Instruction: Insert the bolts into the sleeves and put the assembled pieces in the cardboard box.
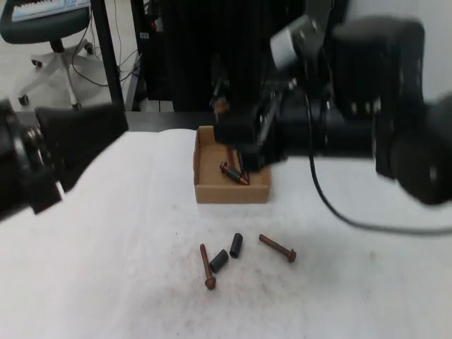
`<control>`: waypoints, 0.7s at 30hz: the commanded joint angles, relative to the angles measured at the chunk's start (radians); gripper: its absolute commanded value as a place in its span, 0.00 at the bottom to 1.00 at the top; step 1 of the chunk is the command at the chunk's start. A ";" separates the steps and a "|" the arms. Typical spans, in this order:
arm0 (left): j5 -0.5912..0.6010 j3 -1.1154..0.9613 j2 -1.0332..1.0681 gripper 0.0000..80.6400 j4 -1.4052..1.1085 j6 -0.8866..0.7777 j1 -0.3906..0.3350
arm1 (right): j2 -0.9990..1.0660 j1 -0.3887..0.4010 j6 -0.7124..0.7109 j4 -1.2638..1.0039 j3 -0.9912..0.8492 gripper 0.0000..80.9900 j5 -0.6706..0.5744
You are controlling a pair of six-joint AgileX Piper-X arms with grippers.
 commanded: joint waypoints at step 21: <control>-0.153 -0.008 -0.023 0.00 0.262 0.110 0.004 | 0.637 -0.101 -0.069 0.580 -0.732 0.01 0.277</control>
